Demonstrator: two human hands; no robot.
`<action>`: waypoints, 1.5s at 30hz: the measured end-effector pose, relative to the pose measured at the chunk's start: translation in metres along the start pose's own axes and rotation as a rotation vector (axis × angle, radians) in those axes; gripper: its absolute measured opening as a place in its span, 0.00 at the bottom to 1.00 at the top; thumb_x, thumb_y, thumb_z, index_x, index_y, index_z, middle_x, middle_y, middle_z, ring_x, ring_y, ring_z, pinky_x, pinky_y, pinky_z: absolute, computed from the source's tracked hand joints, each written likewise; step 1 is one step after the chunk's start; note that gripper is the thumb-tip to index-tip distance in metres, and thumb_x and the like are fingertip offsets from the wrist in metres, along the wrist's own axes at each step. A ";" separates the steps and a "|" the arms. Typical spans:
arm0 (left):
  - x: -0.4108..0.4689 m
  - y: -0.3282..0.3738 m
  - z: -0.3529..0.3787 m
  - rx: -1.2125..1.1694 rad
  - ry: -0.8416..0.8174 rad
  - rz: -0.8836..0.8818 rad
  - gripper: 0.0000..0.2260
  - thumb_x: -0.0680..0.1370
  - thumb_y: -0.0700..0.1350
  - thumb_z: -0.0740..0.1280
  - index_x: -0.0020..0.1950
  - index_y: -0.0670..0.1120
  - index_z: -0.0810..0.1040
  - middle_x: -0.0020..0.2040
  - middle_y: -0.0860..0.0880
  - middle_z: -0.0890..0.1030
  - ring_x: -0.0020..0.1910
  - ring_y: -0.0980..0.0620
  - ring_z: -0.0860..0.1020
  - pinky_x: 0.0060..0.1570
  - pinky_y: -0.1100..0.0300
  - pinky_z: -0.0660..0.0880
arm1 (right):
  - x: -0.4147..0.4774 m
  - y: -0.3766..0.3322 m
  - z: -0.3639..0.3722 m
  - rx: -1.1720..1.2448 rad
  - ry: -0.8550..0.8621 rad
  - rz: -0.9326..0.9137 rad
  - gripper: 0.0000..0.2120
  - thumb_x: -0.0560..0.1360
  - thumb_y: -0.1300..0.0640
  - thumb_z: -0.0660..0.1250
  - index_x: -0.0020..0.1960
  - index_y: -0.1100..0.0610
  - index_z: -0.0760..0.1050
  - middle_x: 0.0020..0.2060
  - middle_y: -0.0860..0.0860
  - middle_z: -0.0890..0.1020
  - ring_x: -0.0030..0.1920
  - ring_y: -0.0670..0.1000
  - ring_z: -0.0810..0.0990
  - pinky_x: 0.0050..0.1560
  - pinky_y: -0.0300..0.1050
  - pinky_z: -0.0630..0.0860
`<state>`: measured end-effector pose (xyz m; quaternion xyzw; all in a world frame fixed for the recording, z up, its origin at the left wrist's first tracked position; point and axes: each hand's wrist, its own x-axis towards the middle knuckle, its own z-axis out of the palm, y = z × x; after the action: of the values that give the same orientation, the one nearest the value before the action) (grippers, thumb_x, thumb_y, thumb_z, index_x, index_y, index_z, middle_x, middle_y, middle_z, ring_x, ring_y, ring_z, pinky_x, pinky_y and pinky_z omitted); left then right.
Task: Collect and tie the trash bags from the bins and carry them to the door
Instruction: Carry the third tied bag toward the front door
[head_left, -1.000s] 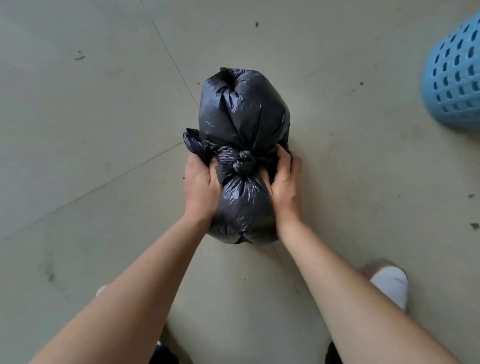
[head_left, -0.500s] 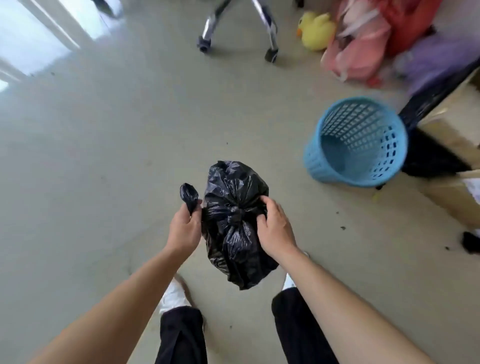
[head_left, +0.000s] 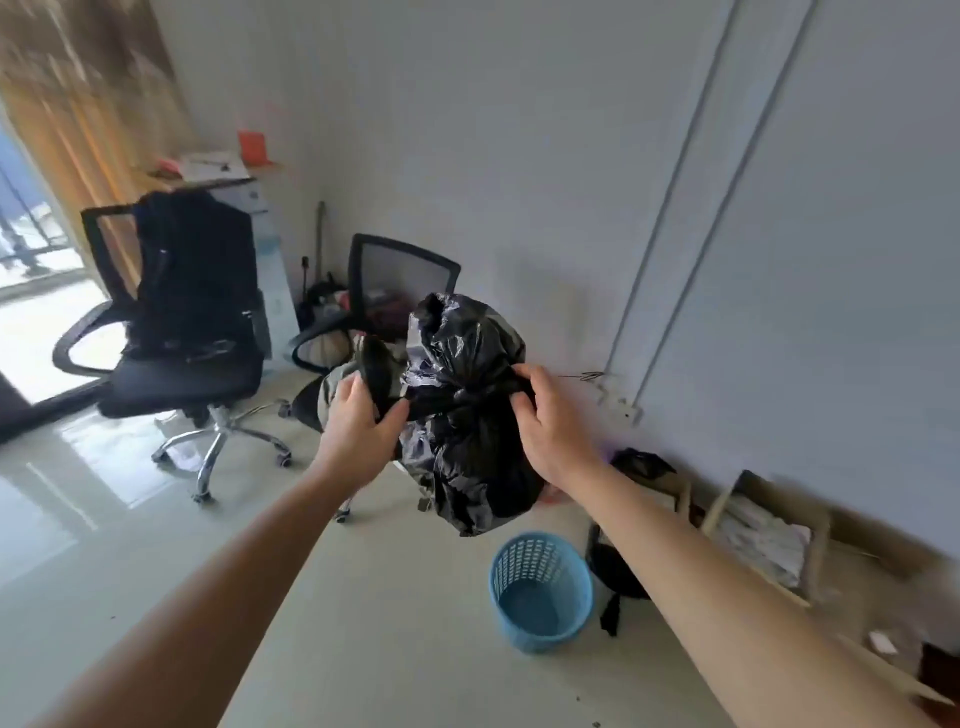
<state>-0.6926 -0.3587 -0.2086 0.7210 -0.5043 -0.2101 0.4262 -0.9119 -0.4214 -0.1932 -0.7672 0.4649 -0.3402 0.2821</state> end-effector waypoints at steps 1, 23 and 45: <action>0.000 0.021 0.002 0.078 -0.028 0.118 0.23 0.78 0.48 0.67 0.72 0.50 0.67 0.71 0.46 0.67 0.71 0.45 0.65 0.67 0.48 0.67 | -0.008 -0.007 -0.022 -0.015 0.058 0.002 0.15 0.82 0.58 0.57 0.68 0.55 0.70 0.59 0.47 0.77 0.59 0.45 0.74 0.61 0.39 0.70; -0.417 0.458 0.444 0.090 -0.409 1.426 0.13 0.75 0.46 0.72 0.57 0.44 0.79 0.62 0.37 0.72 0.62 0.34 0.69 0.57 0.38 0.72 | -0.575 0.117 -0.508 -1.183 0.702 0.790 0.20 0.81 0.50 0.57 0.72 0.54 0.69 0.68 0.59 0.73 0.60 0.60 0.78 0.53 0.56 0.78; -0.956 0.694 0.827 -0.328 -1.003 1.749 0.12 0.77 0.42 0.66 0.60 0.43 0.78 0.64 0.41 0.75 0.64 0.38 0.71 0.59 0.43 0.72 | -1.062 0.299 -0.809 -1.132 0.889 1.390 0.21 0.82 0.55 0.56 0.75 0.52 0.65 0.76 0.61 0.62 0.75 0.64 0.63 0.71 0.60 0.66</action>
<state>-2.0644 0.0858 -0.2098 -0.1383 -0.9395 -0.1695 0.2635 -2.0598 0.3234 -0.1999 -0.1494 0.9671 -0.0841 -0.1878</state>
